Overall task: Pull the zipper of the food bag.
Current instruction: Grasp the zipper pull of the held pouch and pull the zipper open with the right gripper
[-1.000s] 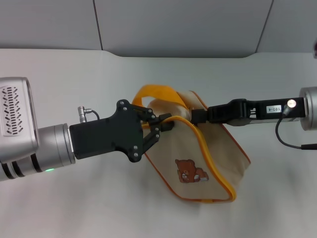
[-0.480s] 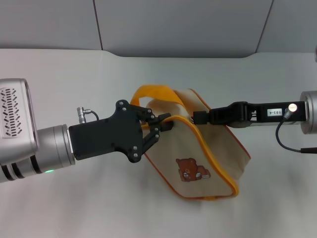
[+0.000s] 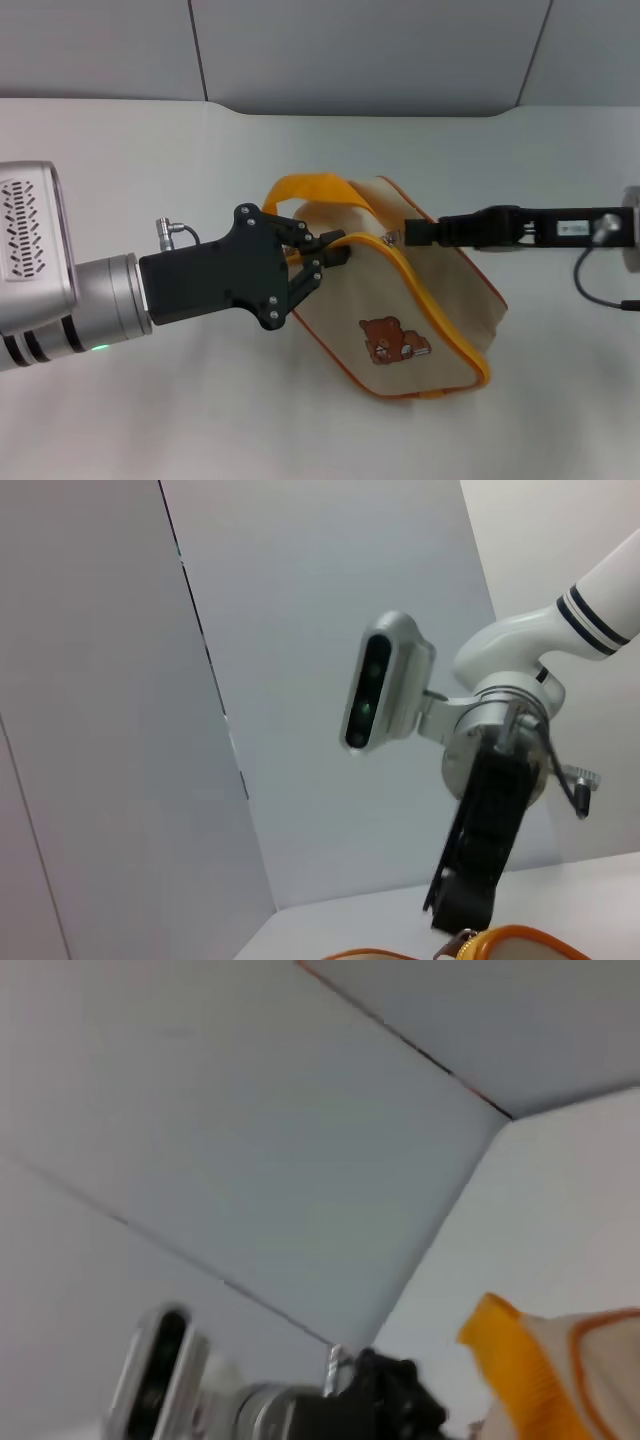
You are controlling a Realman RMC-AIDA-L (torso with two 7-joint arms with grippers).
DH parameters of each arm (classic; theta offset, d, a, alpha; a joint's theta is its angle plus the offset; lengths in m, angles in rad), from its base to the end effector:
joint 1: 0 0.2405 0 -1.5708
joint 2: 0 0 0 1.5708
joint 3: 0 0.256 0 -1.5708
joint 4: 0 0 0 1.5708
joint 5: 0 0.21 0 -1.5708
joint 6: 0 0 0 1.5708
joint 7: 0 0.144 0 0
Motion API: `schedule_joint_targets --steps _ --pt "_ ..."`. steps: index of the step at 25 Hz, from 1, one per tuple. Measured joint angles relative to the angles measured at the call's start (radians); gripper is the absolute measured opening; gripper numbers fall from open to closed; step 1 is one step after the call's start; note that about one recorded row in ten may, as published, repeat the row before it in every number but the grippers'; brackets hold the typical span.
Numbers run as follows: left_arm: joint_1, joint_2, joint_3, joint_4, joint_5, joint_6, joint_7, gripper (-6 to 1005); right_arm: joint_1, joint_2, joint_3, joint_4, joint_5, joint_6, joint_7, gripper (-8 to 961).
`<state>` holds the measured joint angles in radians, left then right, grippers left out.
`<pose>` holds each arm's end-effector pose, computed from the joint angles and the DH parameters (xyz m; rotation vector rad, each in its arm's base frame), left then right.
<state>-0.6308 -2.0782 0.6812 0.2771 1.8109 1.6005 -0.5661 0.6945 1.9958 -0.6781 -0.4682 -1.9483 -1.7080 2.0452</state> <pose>-0.2268 0.3183 -0.0457 -2.6131 0.1938 -0.9497 0.2162 0.3463 0.0070 2.4899 -1.4196 -0.8784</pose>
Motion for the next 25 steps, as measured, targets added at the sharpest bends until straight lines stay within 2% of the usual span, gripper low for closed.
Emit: schedule_joint_targets --steps 1,2,3,4,8,12,16,17,20,22,25 --pt "0.001 0.0 0.0 0.0 0.0 0.0 0.0 105 -0.007 -0.006 0.006 -0.013 0.0 -0.025 -0.054 7" --pt "0.002 0.002 0.0 0.001 -0.001 -0.001 0.0 106 -0.03 -0.015 0.037 -0.055 0.0 -0.079 -0.195 7" --pt "0.002 0.002 0.0 0.001 -0.001 -0.001 0.0 107 -0.03 -0.015 0.037 -0.055 0.0 -0.079 -0.195 8" --pt "0.002 0.003 0.0 0.002 -0.001 0.0 -0.001 108 -0.043 -0.016 0.059 -0.079 0.0 -0.104 -0.284 8" --pt "0.002 0.005 0.0 0.006 -0.001 0.021 -0.015 110 -0.082 -0.001 0.115 -0.179 -0.002 -0.15 -0.62 10" --pt "0.001 0.006 0.002 0.007 -0.001 0.038 -0.051 113 -0.079 0.016 0.072 -0.272 -0.014 -0.143 -0.864 61" --pt "0.0 0.006 0.001 0.008 -0.002 0.042 -0.069 116 -0.079 0.035 0.028 -0.349 -0.015 -0.127 -0.927 127" --pt "0.0 0.006 0.0 0.008 -0.005 0.043 -0.073 117 -0.078 0.043 -0.016 -0.392 -0.016 -0.111 -0.95 144" --pt "0.001 0.005 0.0 0.005 -0.015 0.042 -0.077 119 -0.077 0.046 -0.064 -0.411 -0.02 -0.087 -0.981 194" --pt "0.001 0.004 0.0 0.004 -0.017 0.043 -0.077 121 -0.082 0.058 -0.107 -0.438 -0.023 -0.038 -1.039 415" --pt "0.002 0.004 0.0 0.002 -0.017 0.045 -0.077 123 -0.086 0.067 -0.116 -0.458 -0.024 -0.021 -1.061 414"
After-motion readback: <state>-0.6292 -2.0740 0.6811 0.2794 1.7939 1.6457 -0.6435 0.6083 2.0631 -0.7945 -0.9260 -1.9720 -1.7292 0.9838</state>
